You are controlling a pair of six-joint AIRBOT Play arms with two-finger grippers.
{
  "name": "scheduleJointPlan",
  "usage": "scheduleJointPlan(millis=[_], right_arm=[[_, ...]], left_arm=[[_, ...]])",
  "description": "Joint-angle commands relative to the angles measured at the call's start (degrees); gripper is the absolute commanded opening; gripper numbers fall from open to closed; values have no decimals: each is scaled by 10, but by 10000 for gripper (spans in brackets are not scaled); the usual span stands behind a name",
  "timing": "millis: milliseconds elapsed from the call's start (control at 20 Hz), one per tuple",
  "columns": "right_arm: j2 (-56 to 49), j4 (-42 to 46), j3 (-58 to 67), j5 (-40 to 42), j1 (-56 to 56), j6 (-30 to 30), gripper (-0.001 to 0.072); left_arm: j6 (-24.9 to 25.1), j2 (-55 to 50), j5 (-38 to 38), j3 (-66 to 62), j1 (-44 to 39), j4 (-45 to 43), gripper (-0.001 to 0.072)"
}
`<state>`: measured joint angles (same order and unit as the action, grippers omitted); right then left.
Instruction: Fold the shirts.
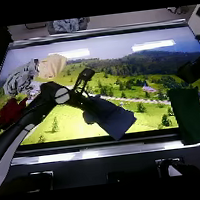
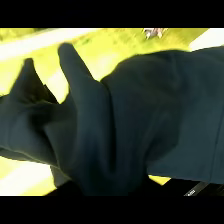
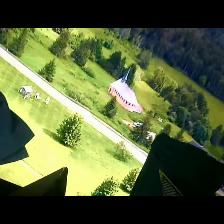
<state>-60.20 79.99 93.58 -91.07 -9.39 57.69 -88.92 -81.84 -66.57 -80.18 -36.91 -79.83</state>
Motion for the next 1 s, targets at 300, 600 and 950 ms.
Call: scheduleJointPlan(millis=[300,600,950], right_arm=[[-131,-63,-131,-4,0,-24,668],[-140,-125,-311,58,0,-49,683],[-140,-156,-402,101,0,-62,706]], left_arm=[[49,18,-151,-86,203,23,713],[95,55,-79,192,271,240,713],[155,51,111,338,213,456,714]])
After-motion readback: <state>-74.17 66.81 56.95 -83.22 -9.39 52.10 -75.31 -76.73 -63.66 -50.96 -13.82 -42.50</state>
